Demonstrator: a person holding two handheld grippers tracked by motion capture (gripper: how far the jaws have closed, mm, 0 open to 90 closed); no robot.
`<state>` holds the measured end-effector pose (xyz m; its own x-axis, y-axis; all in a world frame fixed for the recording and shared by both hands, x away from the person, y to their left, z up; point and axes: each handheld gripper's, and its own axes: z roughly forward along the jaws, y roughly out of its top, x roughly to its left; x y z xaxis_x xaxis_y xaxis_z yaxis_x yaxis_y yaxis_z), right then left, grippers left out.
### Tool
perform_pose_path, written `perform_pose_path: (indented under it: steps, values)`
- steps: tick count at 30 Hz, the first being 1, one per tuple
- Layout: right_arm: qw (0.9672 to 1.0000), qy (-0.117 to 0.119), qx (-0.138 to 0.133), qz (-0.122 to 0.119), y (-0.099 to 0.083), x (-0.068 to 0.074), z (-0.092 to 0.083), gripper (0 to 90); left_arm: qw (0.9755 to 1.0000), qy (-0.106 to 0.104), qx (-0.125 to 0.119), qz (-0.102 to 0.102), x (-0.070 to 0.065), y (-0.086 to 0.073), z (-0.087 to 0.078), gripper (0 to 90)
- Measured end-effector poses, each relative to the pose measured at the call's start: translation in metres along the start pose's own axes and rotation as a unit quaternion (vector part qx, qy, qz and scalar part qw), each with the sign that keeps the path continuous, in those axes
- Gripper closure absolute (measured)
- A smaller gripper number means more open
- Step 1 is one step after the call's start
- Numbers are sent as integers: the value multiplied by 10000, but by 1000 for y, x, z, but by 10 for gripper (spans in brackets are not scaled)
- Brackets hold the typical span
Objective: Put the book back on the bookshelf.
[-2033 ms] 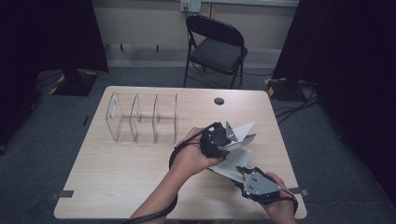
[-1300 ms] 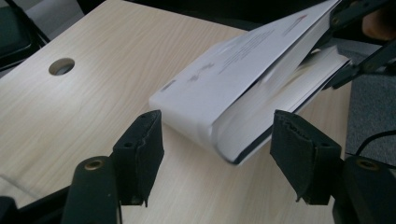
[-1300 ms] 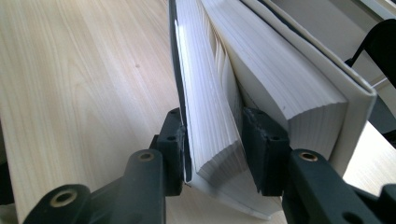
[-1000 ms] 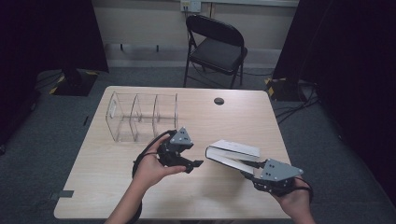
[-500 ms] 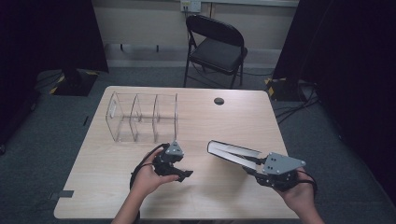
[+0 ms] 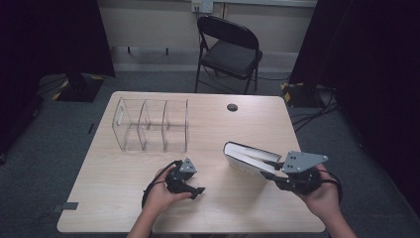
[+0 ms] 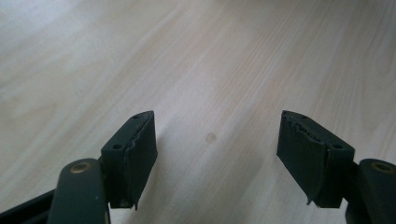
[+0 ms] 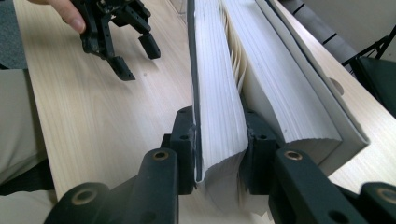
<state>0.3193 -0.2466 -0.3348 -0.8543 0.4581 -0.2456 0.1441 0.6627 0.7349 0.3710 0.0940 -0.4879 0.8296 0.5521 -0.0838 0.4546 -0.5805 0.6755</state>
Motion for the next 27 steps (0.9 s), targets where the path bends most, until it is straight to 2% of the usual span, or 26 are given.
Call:
perform_pose_path:
  steps: [4, 6, 8, 12, 18, 25, 27]
  values:
    - [9998, 29, 141, 143, 3, -5, 0, 704, 9997, 38, -221, 15, 1, -4, 2, 264]
    - [9996, 45, 204, 208, 5, -8, -1, 705, 9994, 80, -267, 207, 1, -6, 3, 253]
    - [9992, 62, 302, 240, 7, -12, -1, 704, 9987, 104, -382, 311, 2, -9, 4, 237]
    - [9982, 83, 517, 294, 12, -15, -1, 706, 9980, 113, -472, 398, 2, -12, 4, 244]
    - [9971, 108, 708, 239, 18, -15, -1, 712, 9978, 100, -490, 425, 2, -13, 4, 239]
    - [9959, 459, 690, 361, 15, -17, -13, 714, 9977, 70, -495, 447, 3, -12, 5, 232]
    - [9955, 489, 706, 405, 15, -19, -13, 711, 9977, 52, -500, 455, 3, -12, 5, 229]
